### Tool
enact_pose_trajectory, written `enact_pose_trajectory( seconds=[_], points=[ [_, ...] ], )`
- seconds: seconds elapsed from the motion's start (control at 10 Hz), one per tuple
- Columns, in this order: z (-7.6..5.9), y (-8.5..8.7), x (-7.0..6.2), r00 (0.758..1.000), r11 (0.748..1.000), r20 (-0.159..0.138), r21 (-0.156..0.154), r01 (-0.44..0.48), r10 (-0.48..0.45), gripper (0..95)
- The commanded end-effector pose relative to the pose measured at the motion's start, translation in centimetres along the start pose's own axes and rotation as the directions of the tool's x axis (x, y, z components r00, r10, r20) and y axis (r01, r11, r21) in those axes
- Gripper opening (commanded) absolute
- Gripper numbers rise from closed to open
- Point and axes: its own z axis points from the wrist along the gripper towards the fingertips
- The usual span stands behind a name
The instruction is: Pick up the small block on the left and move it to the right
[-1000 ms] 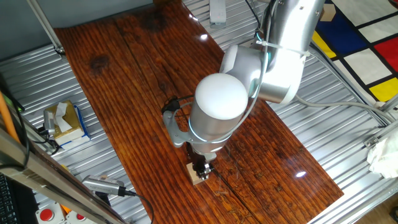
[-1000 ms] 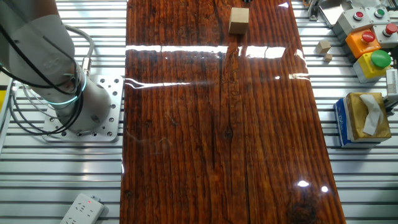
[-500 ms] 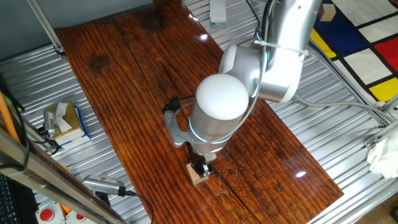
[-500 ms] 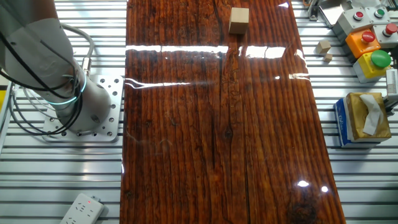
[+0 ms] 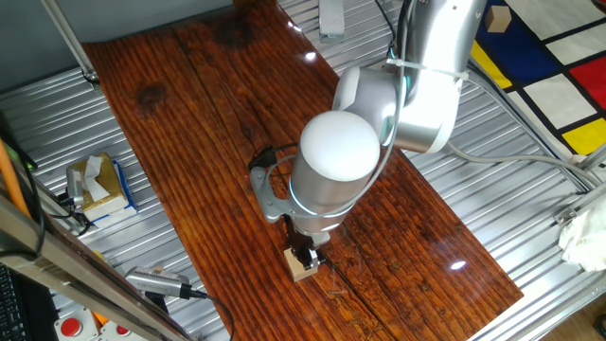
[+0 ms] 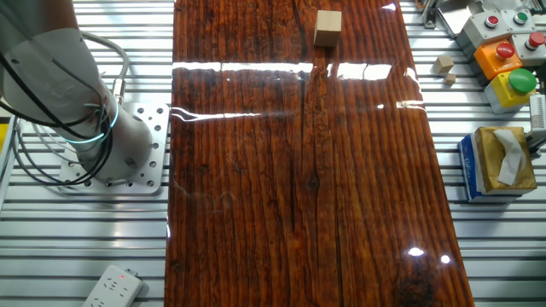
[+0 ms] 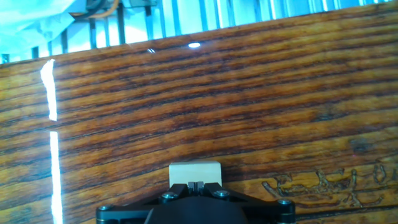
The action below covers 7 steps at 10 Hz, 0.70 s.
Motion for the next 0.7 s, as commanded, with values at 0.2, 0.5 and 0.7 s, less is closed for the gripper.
enact_pose_trajectory(
  seconds=[0.2,0.5,0.7],
  points=[
    [-0.06,-0.07,0.06,1.000,1.000,0.001,0.000,-0.001,0.001,0.0],
    [-0.06,-0.07,0.06,1.000,1.000,0.001,0.000,0.001,-0.001,0.0],
    [-0.06,-0.07,0.06,1.000,1.000,0.001,0.001,0.011,-0.011,0.0]
  ],
)
